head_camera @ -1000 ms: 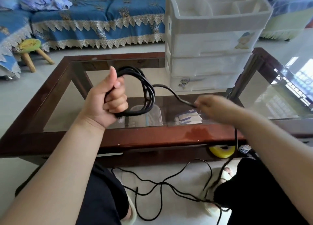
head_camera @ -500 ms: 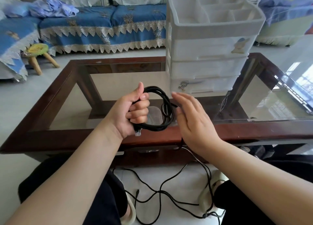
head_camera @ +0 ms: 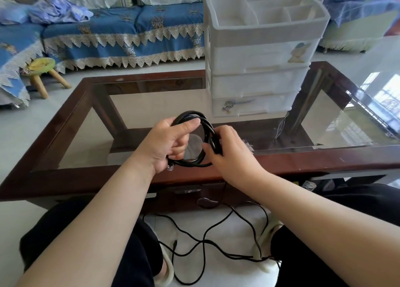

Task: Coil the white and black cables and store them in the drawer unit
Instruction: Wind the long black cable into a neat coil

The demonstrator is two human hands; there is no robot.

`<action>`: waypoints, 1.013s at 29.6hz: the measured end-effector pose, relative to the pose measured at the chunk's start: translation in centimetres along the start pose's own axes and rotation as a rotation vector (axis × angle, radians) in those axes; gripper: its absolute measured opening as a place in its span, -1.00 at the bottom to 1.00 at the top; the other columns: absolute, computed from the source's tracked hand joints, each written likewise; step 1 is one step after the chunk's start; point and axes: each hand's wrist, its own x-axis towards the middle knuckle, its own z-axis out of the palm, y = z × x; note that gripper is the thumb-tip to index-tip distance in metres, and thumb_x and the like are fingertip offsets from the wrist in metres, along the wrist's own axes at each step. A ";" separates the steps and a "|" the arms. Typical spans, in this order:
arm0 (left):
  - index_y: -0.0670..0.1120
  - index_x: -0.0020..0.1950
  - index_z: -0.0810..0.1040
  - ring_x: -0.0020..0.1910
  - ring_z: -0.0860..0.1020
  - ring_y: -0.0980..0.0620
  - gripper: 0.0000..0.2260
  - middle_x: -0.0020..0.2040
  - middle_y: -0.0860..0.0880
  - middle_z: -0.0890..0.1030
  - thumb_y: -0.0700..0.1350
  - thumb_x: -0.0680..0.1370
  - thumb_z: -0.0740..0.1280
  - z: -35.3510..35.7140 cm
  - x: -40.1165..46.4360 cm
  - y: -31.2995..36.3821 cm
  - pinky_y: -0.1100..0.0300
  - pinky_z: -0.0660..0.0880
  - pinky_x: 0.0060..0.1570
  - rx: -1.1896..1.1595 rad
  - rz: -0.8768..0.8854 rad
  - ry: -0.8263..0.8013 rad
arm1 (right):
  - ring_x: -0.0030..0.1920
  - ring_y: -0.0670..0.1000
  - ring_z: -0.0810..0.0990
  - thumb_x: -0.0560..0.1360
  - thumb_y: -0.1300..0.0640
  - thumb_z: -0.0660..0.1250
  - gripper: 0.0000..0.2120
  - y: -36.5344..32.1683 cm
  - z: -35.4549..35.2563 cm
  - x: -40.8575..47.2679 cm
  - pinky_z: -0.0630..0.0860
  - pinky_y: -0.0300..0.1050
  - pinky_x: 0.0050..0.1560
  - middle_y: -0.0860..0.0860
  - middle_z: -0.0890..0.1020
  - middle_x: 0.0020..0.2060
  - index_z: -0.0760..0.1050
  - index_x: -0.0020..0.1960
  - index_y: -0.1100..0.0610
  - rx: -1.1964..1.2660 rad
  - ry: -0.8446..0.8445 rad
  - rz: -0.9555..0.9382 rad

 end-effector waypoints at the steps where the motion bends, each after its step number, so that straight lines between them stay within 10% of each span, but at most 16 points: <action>1: -0.05 -0.35 0.40 -0.69 0.10 0.16 -0.75 -0.59 0.05 0.20 -0.06 0.45 0.40 -0.2 0.1 0.2 0.36 0.01 -0.61 -0.003 0.017 0.010 | -0.07 -0.07 0.42 0.48 -0.02 0.37 -0.67 -0.3 -0.4 0.2 0.30 -0.28 -0.11 -0.08 0.40 -0.04 0.38 0.12 0.13 0.002 0.004 -0.001; 9: -0.01 -0.36 0.46 -0.66 0.12 0.14 -0.76 -0.58 0.06 0.24 -0.05 0.47 0.42 -1.9 -0.2 1.6 0.28 0.01 -0.59 0.158 0.098 -0.033 | -0.01 0.06 0.59 0.24 -0.35 0.42 -0.24 -2.1 -2.6 0.4 0.54 -0.01 -0.08 -0.04 0.54 0.12 0.28 0.21 0.10 -0.327 -0.105 -0.164; 13: -0.22 -0.24 0.49 -0.59 0.26 0.13 -0.58 -0.54 0.07 0.33 0.17 0.41 0.36 -2.7 -0.5 2.0 0.25 0.21 -0.51 0.752 0.148 0.081 | -0.14 0.08 0.55 0.36 -0.38 0.27 -0.38 -2.2 -4.9 1.6 0.46 -0.05 -0.26 -0.04 0.47 0.08 0.28 0.24 -0.02 -0.661 -0.161 -0.244; 16: -0.20 -0.23 0.38 -0.60 0.19 0.13 -0.61 -0.53 0.05 0.28 0.13 0.43 0.35 -2.4 -0.7 1.5 0.27 0.16 -0.58 0.533 0.076 0.018 | -0.23 0.01 0.44 0.28 -0.48 0.22 -0.33 -2.1 -5.3 1.5 0.36 -0.08 -0.29 -0.11 0.47 -0.03 0.29 0.19 -0.05 -0.666 -0.200 -0.274; 21: -0.11 -0.26 0.36 -0.61 0.12 0.13 -0.70 -0.52 0.03 0.24 0.10 0.46 0.31 -2.0 -1.1 1.3 0.32 0.10 -0.61 0.341 -0.014 -0.097 | -0.41 -0.10 0.38 0.34 -0.45 0.21 -0.44 -1.6 -4.2 1.4 0.32 -0.13 -0.37 -0.08 0.44 -0.41 0.39 -0.21 0.08 -0.089 -0.093 -0.268; 26: -0.13 -0.17 0.35 -0.59 0.14 0.12 -0.63 -0.51 0.03 0.25 0.16 0.43 0.33 -1.7 -0.8 0.5 0.30 0.13 -0.59 0.394 0.040 -0.038 | -0.26 -0.02 0.59 0.30 -0.42 0.23 -0.42 -2.0 -4.0 1.7 0.57 -0.09 -0.02 0.02 0.59 -0.38 0.62 -0.25 0.11 0.744 -0.278 0.134; 30: -0.09 -0.27 0.41 -0.59 0.27 0.15 -0.61 -0.53 0.09 0.36 0.24 0.42 0.31 -1.6 -0.2 0.1 0.20 0.23 -0.49 0.624 0.194 0.151 | -0.13 0.09 0.64 0.33 -0.40 0.17 -0.31 -1.9 -4.0 2.0 0.56 -0.03 0.09 0.10 0.60 -0.38 0.62 -0.07 0.22 0.918 -0.361 0.259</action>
